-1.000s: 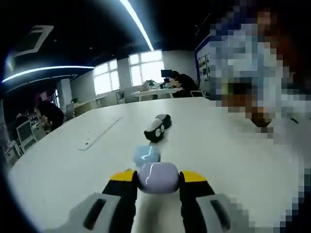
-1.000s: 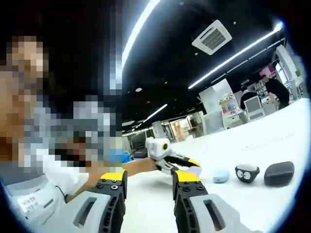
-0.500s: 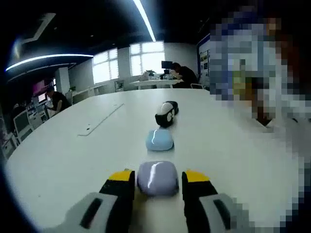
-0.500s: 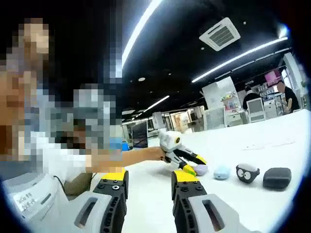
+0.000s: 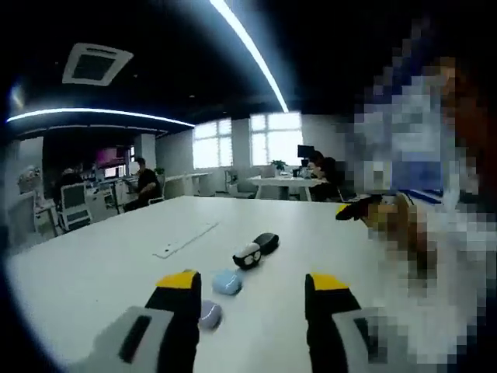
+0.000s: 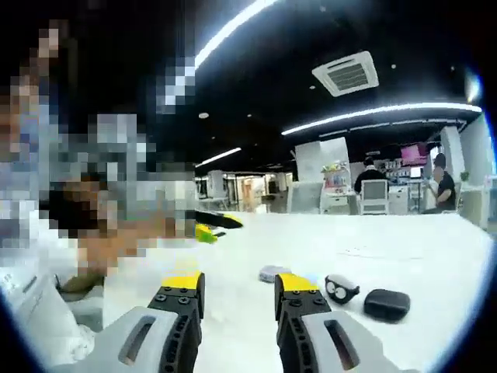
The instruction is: Pick up the earbuds from the table and place the earbuds into the earbud case
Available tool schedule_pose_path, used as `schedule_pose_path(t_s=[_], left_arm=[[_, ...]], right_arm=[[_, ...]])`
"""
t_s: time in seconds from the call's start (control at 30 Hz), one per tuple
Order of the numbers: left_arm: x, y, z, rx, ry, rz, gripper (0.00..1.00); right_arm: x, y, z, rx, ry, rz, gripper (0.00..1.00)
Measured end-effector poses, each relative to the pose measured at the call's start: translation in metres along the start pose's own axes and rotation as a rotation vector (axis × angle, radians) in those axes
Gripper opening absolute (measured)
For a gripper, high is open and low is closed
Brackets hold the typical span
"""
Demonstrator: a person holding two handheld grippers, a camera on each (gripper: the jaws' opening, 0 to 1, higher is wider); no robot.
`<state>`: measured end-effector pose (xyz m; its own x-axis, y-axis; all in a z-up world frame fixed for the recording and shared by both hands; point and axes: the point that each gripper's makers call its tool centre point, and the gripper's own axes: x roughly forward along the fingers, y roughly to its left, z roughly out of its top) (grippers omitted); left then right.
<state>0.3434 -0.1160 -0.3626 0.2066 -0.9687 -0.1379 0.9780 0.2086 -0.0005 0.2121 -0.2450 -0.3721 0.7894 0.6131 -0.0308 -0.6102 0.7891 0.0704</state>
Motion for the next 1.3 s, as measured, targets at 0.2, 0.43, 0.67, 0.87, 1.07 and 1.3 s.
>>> schedule_pose_path(t_s=[0.2,0.43,0.67,0.87,1.07,1.3], left_arm=[[-0.036,-0.035,0.014,-0.035,-0.051,0.153,0.57],[-0.073,-0.061,0.001,-0.064,-0.050,0.298,0.59],[-0.100,-0.089,-0.011,-0.031,-0.039,0.315,0.58],[-0.128,-0.103,0.019,0.053,-0.093,0.336,0.58],[-0.144,-0.117,0.023,0.078,-0.093,0.343,0.59],[-0.147,-0.114,0.022,0.052,-0.114,0.344,0.59]], right_arm=[[-0.014,-0.010,0.012,-0.011,-0.019,-0.058,0.53],[-0.020,-0.003,0.015,-0.052,0.014,-0.060,0.55],[-0.028,0.011,0.026,-0.101,0.012,-0.062,0.56],[-0.026,0.026,0.030,-0.145,0.017,-0.047,0.55],[-0.023,0.041,0.034,-0.209,0.031,-0.039,0.55],[-0.022,0.044,0.032,-0.219,0.039,-0.044,0.54]])
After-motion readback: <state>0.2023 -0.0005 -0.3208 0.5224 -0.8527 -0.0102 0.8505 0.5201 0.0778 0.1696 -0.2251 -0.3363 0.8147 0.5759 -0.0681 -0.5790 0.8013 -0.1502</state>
